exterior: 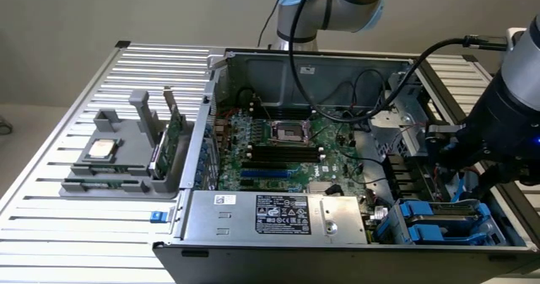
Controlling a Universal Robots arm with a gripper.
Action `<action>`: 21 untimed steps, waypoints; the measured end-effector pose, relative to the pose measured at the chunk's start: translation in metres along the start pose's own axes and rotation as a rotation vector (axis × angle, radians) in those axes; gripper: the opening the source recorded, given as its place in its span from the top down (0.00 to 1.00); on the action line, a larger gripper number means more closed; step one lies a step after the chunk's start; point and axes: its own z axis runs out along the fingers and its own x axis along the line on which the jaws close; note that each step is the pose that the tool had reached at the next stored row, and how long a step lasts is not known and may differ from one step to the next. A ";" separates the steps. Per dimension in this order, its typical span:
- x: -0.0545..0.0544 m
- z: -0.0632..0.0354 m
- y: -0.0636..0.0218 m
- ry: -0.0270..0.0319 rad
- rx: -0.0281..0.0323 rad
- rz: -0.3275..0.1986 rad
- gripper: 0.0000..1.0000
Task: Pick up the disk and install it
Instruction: 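Insert the first disk wire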
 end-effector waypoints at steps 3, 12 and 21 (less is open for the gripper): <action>0.001 0.0004 0.0020 -0.0013 0.0010 0.006 0.52; 0.001 0.0007 0.0029 -0.0037 0.0026 0.017 0.52; 0.002 0.0007 0.0031 -0.0043 0.0031 0.020 0.73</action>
